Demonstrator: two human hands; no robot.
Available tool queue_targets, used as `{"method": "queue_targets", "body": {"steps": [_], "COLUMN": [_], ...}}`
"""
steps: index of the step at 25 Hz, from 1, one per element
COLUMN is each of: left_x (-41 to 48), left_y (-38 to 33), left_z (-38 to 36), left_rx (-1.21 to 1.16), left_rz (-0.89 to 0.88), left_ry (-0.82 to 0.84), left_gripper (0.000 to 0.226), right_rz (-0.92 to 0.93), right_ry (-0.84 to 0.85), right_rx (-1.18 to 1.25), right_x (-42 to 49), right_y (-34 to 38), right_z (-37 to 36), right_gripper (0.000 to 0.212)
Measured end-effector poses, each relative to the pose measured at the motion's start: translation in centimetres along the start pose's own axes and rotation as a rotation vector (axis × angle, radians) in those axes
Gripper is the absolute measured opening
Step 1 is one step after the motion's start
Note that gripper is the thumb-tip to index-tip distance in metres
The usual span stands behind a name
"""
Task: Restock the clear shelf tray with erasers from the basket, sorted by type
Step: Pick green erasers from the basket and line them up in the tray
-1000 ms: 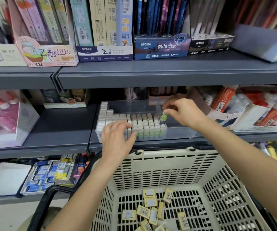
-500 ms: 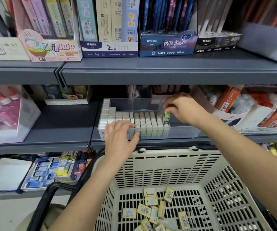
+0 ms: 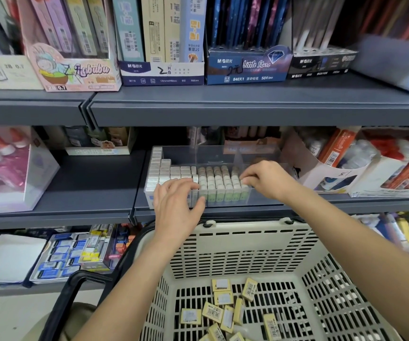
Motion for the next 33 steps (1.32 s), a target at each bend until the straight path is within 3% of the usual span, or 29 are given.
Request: {"method": "queue_targets", "body": {"steps": [3, 6, 8, 12, 16, 20, 25, 33], "left_x": [0.0, 0.0, 0.0, -0.1, 0.0, 0.1, 0.1, 0.1], "left_y": [0.0, 0.0, 0.0, 0.0, 0.0, 0.1, -0.3, -0.3], "left_z": [0.0, 0.0, 0.0, 0.1, 0.1, 0.1, -0.1, 0.0], "left_rx": [-0.012, -0.012, -0.017, -0.028, -0.038, -0.043, -0.027, -0.039], "left_rz": [0.0, 0.0, -0.008, -0.022, -0.022, -0.017, -0.02, -0.032], "left_ry": [-0.005, -0.004, -0.004, -0.001, 0.011, 0.018, 0.032, 0.018], "left_gripper": [0.023, 0.023, 0.023, 0.023, 0.022, 0.023, 0.024, 0.024], "right_rz": [-0.085, -0.369, -0.533, -0.632, -0.675, -0.617, -0.664, -0.65], "right_ry": [-0.01, -0.067, 0.054, 0.32, 0.435, 0.429, 0.461, 0.541], "right_rx": [0.071, 0.553, 0.764, 0.695, 0.738, 0.563, 0.824, 0.643], "right_x": [0.6, 2.2, 3.0, 4.2, 5.0, 6.2, 6.1, 5.7], "right_y": [-0.6, -1.7, -0.9, 1.9, 2.7, 2.5, 1.9, 2.1], "right_z": [0.7, 1.8, 1.0, -0.8, -3.4, -4.4, -4.8, -2.4], "right_gripper": [0.023, 0.026, 0.028, 0.05, 0.054, 0.064, 0.062, 0.079]}}
Point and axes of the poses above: each hand's wrist, its own x-axis towards the middle knuckle, its own z-axis out of the back of the hand, y = z × x, the point moved 7 cm from there along x, towards the middle knuckle, and after that the axes turned 1 degree about -z, right-handed, at the moved point
